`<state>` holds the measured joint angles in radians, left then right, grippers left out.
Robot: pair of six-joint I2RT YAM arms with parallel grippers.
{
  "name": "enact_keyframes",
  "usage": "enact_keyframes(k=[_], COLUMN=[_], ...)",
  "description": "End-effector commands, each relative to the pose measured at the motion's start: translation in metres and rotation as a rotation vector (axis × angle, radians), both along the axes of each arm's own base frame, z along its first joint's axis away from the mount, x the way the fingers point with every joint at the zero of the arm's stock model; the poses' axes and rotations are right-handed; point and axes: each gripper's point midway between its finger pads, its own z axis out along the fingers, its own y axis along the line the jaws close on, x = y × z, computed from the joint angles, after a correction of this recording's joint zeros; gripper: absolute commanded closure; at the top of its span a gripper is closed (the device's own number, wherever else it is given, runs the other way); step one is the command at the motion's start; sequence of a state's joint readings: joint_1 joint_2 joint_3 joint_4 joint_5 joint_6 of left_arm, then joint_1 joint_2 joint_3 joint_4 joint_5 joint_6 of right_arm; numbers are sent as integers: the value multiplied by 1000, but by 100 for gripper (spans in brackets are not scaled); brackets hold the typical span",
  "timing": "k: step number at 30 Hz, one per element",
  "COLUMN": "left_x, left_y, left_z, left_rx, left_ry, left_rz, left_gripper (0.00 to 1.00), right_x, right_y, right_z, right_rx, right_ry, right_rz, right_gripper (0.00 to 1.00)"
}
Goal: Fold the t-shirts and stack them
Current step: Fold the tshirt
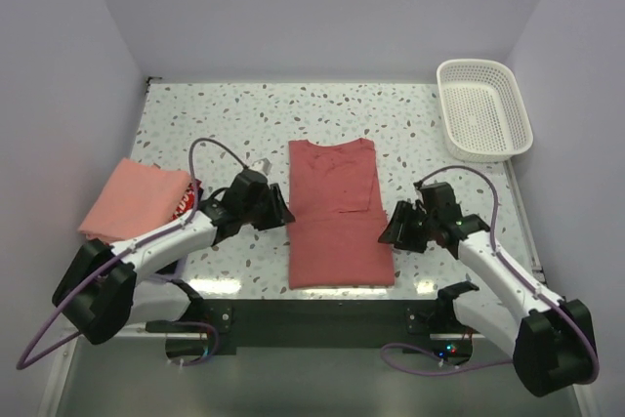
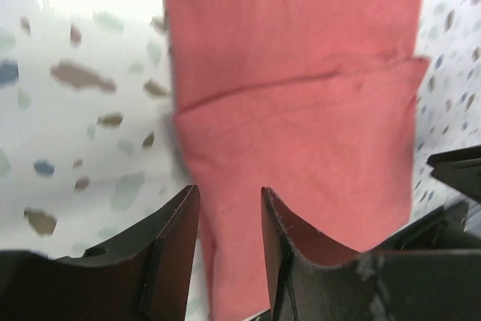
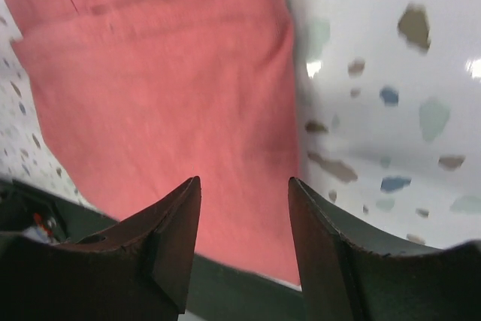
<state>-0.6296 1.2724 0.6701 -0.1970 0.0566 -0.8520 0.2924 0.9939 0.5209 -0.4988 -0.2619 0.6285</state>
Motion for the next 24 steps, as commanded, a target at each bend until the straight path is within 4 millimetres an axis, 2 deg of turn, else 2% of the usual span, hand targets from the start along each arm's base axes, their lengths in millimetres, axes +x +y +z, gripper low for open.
enact_keyframes(k=[1, 3, 5, 7, 11, 16, 18, 20, 21, 22, 23, 24], left_x=[-49, -61, -76, -83, -88, -104, -108, -108, -110, -106, -106, -107], left_y=[7, 7, 7, 2, -16, -21, -28, -44, -51, -60, -66, -71], left_z=[-27, -28, -32, -23, 3, -3, 1, 12, 11, 20, 21, 14], left_rx=[-18, -42, -64, -112, -198, -135, -168, -247, -252, -274, -277, -262], left_ry=[119, 130, 152, 132, 91, 123, 119, 105, 114, 91, 90, 109], left_rz=[-62, -77, -100, -127, -167, -158, -172, -203, -223, -230, -241, -250], left_gripper=[57, 57, 57, 59, 61, 62, 63, 64, 67, 68, 69, 73], right_x=[-51, -67, -80, -84, -74, -87, -80, -77, -69, -72, -72, -66], right_y=[6, 2, 5, 7, 13, 8, 17, 29, 36, 43, 51, 62], right_z=[-7, -14, -12, -5, 20, 20, 33, 39, 43, 42, 43, 46], right_rx=[76, 72, 105, 132, 166, 148, 217, 291, 315, 318, 331, 340], right_ry=[135, 169, 185, 180, 113, 144, 88, 93, 66, 74, 87, 65], right_rz=[70, 72, 85, 94, 101, 102, 91, 83, 95, 128, 127, 148], right_gripper=[46, 46, 47, 50, 56, 57, 58, 58, 60, 62, 64, 65])
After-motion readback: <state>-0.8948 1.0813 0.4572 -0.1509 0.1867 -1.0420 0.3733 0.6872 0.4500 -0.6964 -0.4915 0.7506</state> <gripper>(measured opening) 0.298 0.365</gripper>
